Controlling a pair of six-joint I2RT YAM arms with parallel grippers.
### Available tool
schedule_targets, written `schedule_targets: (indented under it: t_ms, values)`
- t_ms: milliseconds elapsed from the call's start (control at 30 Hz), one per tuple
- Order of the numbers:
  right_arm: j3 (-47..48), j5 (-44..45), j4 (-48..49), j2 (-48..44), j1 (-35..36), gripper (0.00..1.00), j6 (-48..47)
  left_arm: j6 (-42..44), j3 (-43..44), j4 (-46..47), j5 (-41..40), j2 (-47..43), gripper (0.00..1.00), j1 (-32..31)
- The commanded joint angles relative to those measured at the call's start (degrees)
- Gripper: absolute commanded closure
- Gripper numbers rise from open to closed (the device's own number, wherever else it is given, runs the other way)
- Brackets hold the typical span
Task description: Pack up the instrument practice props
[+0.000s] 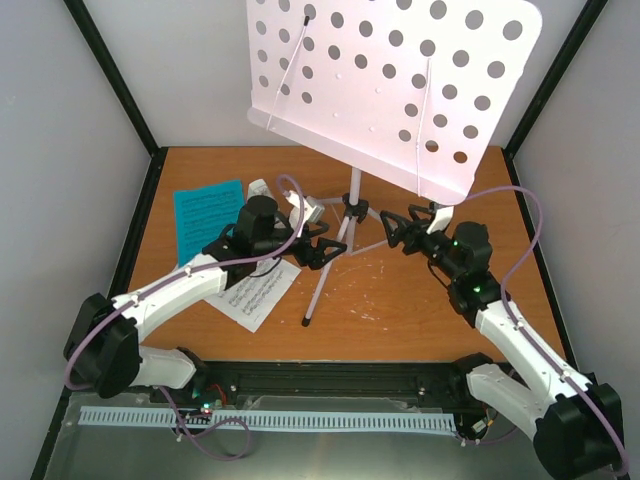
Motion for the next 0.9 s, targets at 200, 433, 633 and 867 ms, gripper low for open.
schedule_targets:
  t_ms: [200, 433, 633, 867]
  values:
    - [5.96, -25.28, 18.86, 10.67, -10.73, 0.05, 5.27, -6.93, -0.12, 3.2, 9.58, 0.68, 0.24, 3.6]
    - [18.53, -39.6, 29.95, 25.08, -9.9, 0.14, 10.35, -3.78, 2.21, 0.85, 13.98, 5.2, 0.39, 4.49]
    - [26.65, -46.03, 30.21, 29.8, -8.91, 0.15, 9.1, -1.39, 3.53, -1.07, 12.9, 8.02, 0.44, 4.66]
    - [31.82, -52.49, 33.27, 32.88, -8.41, 0.21, 12.16, -1.32, 5.03, -0.57, 12.23, 10.5, 0.58, 4.76]
